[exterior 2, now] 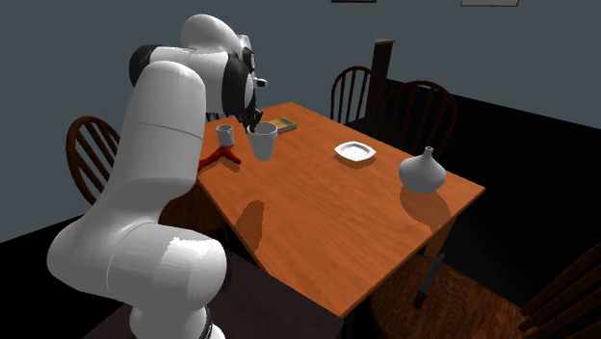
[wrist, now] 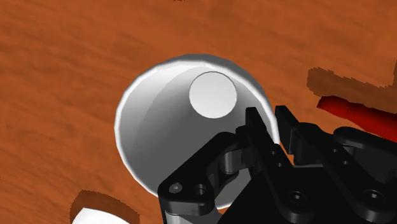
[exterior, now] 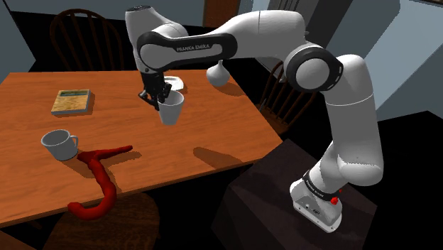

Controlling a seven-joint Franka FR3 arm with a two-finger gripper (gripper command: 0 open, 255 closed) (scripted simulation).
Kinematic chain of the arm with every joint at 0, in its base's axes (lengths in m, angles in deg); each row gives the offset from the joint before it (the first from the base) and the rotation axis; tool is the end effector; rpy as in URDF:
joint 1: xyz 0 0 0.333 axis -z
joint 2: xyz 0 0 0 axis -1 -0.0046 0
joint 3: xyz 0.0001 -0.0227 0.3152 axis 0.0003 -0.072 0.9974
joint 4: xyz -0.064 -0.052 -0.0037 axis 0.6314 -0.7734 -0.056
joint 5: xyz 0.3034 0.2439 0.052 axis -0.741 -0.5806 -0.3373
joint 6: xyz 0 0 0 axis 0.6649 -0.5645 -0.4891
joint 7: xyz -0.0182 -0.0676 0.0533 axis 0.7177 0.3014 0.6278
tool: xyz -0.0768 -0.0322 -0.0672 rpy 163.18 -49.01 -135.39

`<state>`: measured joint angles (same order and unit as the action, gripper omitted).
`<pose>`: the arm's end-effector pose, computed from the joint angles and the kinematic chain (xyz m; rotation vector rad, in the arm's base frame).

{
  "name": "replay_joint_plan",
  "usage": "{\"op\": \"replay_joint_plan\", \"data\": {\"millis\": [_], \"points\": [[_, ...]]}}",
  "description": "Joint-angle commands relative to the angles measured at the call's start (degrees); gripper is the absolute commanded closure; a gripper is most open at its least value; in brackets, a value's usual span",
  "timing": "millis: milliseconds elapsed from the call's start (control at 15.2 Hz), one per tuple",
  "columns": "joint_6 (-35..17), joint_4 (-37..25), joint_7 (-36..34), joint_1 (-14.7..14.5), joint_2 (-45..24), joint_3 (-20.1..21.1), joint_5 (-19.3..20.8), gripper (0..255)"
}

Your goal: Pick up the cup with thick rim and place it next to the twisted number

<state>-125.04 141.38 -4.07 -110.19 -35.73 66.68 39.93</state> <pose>0.6303 0.3715 0.3749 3.0609 0.1908 -0.0975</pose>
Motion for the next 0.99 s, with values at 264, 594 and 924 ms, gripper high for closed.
{"op": "replay_joint_plan", "data": {"millis": [264,594,924], "points": [[-4.09,3.32,-0.4,0.25,-0.77,-0.18,0.31,255],[-7.11,5.14,-0.73,0.29,-2.03,-0.41,0.67,255],[-9.95,6.48,-1.05,0.25,-3.56,-0.68,1.08,255]]}}
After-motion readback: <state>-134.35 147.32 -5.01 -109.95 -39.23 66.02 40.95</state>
